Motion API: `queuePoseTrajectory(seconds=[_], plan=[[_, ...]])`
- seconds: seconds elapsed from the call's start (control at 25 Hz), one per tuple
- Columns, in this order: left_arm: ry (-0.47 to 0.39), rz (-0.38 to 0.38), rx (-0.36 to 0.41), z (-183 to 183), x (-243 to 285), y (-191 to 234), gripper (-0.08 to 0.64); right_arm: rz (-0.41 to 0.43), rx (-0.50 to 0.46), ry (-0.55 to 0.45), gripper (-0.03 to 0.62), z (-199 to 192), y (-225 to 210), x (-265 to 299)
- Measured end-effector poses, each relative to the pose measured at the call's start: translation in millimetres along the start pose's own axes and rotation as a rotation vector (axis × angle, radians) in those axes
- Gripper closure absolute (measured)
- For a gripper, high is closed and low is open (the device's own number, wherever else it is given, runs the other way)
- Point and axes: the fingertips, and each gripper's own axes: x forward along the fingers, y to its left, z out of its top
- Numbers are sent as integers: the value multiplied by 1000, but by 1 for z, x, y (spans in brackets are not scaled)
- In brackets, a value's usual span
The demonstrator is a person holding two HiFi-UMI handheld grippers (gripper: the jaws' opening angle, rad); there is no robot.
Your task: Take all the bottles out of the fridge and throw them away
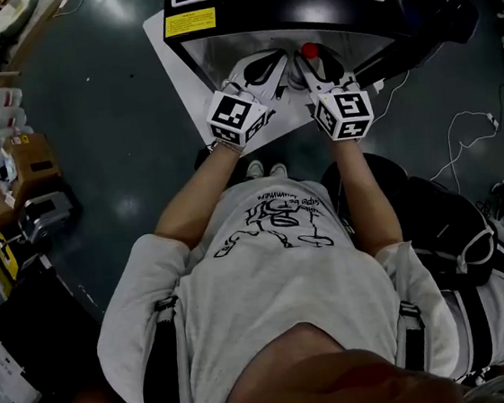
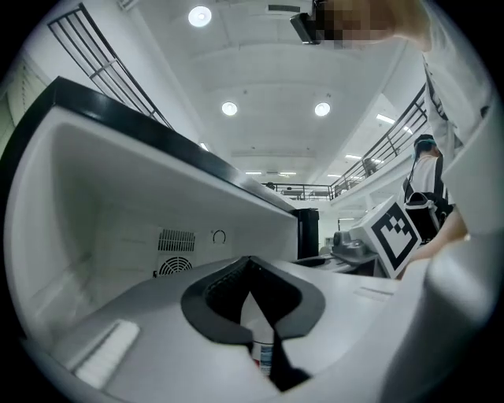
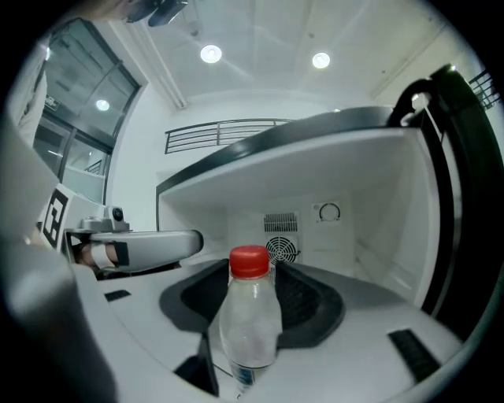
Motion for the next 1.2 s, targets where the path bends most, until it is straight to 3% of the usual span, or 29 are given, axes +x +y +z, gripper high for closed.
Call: queuePoseTrajectory(seconds=[0.52,1.2], plan=[[7,-7,-64,40,-26,-18,551,39,3,-5,402,45,24,-42],[-11,-69,-53,90,-65,-58,552,108,-38,-42,410,104,58,-102]])
